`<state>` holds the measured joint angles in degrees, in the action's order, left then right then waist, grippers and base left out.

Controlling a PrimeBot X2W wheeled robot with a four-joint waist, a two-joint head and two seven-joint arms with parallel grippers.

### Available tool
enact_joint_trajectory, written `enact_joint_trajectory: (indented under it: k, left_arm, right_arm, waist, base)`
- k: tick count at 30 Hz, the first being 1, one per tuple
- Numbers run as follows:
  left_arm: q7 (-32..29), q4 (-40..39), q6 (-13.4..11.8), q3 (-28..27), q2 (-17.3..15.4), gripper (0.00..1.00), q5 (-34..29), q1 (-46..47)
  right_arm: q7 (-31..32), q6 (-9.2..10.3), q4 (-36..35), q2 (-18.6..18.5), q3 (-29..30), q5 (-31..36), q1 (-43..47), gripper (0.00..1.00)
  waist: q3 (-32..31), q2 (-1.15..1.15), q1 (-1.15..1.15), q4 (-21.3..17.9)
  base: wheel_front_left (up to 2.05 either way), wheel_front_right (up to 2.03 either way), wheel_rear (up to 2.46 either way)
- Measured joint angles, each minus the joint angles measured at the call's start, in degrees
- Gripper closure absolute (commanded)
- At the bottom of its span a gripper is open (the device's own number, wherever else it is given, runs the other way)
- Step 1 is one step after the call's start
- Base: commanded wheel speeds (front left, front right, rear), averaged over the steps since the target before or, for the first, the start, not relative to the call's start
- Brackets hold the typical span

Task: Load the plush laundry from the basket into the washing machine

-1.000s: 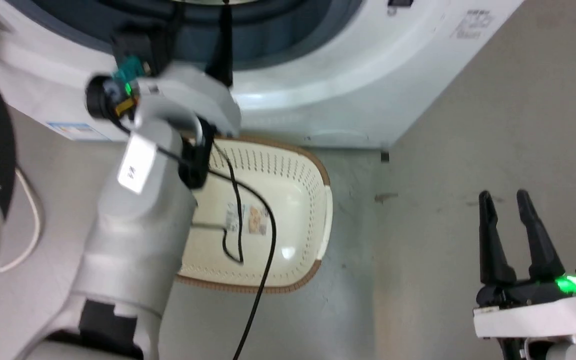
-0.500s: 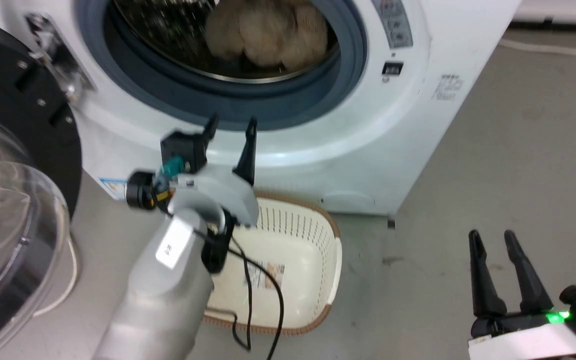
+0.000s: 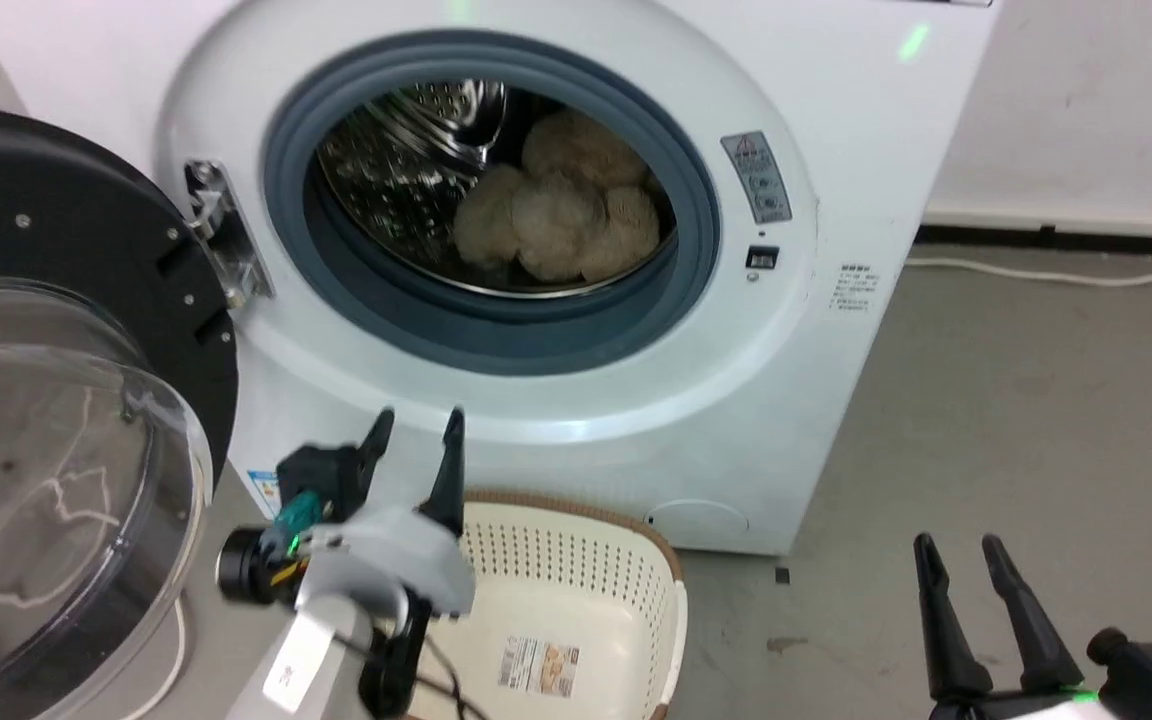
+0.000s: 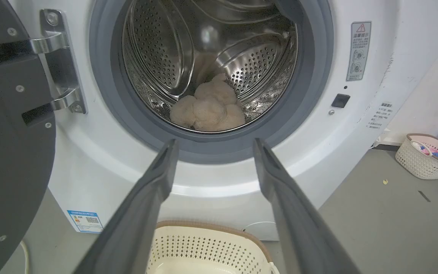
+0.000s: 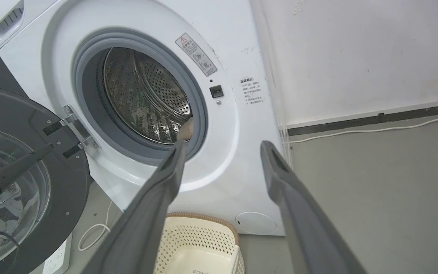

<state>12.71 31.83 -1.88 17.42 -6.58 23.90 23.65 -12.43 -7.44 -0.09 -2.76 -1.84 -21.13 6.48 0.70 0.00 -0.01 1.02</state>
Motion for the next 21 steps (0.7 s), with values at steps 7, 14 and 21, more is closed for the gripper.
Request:
enact_joint_trajectory:
  k: [7,14,21]
  left_arm:
    - [-2.19,-8.94,-1.56,-0.44,-2.14,0.00,1.00,-8.30]
    - [-3.70,-17.20,-4.11,-1.62,-3.93,0.00,1.52,-14.77]
    - [-4.92,-23.82,-6.10,-2.44,-6.13,0.00,1.62,-20.22]
  right_arm:
    - [0.04,0.00,0.42,0.00,-0.05,1.18,1.33,0.00]
    - [0.22,0.00,0.42,0.00,-0.31,2.63,1.51,0.00]
    - [0.21,0.00,0.49,0.00,-0.47,3.69,1.59,0.00]
  waist:
    - [-2.40,0.00,0.00,0.06]
    - [-2.99,0.00,0.00,0.11]
    - [-3.04,0.00,0.01,-0.48]
  base:
    - [0.00,0.00,0.00]
    - [0.00,0.00,0.00]
    - [0.00,0.00,0.00]
